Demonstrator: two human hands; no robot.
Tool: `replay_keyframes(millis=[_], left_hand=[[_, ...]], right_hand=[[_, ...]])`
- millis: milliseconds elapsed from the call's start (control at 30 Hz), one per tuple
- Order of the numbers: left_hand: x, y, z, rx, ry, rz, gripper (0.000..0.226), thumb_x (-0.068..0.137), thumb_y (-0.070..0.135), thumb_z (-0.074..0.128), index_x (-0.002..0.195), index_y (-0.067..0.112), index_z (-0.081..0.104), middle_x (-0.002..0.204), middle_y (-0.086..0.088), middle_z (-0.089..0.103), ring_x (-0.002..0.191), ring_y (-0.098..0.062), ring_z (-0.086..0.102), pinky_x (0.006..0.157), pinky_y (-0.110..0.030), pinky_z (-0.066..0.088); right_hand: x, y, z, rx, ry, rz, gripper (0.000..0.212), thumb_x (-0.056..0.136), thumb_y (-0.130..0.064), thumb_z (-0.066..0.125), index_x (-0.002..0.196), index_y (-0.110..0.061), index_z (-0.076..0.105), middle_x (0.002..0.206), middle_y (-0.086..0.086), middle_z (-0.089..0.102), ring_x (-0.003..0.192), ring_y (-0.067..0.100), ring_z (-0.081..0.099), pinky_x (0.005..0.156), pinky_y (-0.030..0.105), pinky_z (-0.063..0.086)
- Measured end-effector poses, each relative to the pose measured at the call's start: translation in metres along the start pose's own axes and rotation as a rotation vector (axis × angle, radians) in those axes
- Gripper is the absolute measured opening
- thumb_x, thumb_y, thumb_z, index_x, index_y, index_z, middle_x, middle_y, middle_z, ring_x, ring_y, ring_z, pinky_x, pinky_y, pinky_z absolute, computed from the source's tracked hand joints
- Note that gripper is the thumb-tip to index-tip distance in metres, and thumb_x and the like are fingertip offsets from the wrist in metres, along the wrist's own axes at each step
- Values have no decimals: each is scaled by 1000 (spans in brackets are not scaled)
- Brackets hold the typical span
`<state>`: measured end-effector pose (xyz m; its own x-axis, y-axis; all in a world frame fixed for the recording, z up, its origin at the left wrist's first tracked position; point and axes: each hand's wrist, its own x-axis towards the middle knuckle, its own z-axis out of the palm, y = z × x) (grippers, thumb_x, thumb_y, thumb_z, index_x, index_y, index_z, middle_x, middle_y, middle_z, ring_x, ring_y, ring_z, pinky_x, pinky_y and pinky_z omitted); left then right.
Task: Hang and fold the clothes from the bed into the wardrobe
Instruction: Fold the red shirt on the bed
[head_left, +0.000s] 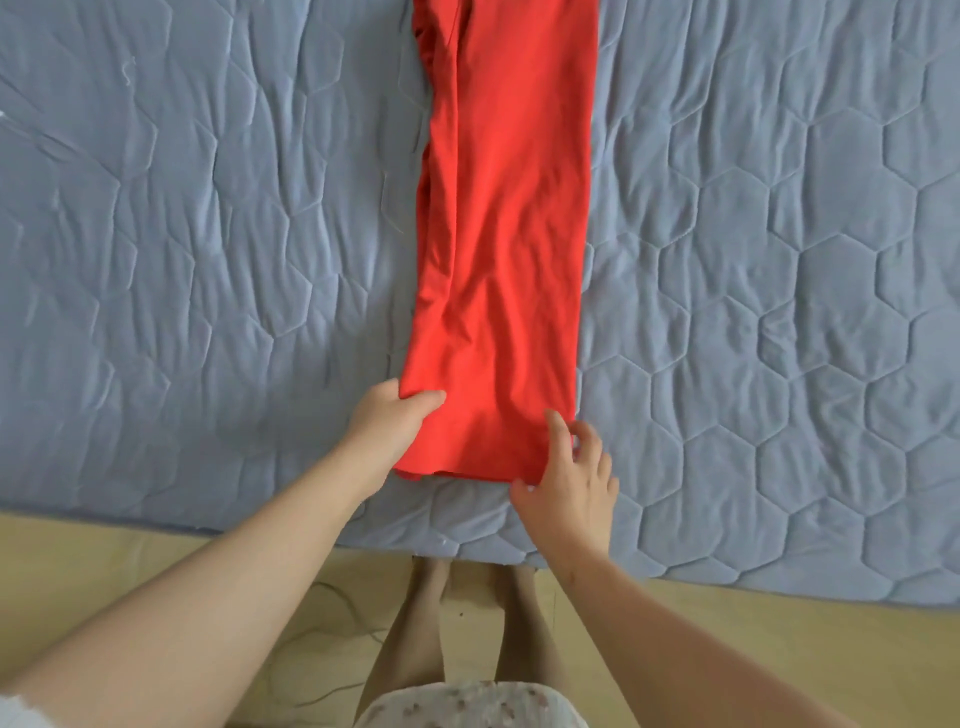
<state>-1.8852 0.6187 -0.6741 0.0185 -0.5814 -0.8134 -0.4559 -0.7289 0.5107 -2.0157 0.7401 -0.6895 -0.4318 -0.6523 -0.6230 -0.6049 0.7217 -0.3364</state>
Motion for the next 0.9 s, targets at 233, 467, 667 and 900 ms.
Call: replay_keyframes(millis=[233, 467, 667, 900], left_hand=[[-34, 30, 4, -376, -235, -128, 12, 90, 10, 57, 79, 15, 52, 40, 8, 49, 29, -4, 36, 33, -14, 33], [-16, 13, -16, -260, -222, -147, 11, 89, 17, 59, 79, 17, 55, 39, 7, 45, 29, -5, 34, 35, -15, 36], [-6, -24, -8, -31, -73, -166, 12, 89, 20, 60, 101, 18, 58, 88, -1, 65, 73, -13, 60, 58, -25, 48], [-13, -2, -14, -548, -246, -331, 11, 89, 16, 56, 79, 11, 53, 43, 2, 44, 27, -5, 29, 40, -20, 48]], right_hand=[[-14, -31, 11, 150, 170, 109, 86, 73, -40, 69, 145, -30, 24, 149, 1, 26, 132, 22, 29, 106, 35, 15], [11, 13, -12, -70, 122, 192, 54, 86, -15, 47, 136, -33, 34, 140, 1, 37, 123, 25, 39, 97, 39, 29], [6, 16, 3, -210, 81, 101, 79, 82, -30, 58, 145, -34, 10, 146, 2, 23, 123, 26, 38, 91, 40, 36], [18, 4, 10, -268, 176, -131, 77, 82, -9, 55, 146, -33, 20, 153, 6, 20, 126, 26, 34, 94, 40, 30]])
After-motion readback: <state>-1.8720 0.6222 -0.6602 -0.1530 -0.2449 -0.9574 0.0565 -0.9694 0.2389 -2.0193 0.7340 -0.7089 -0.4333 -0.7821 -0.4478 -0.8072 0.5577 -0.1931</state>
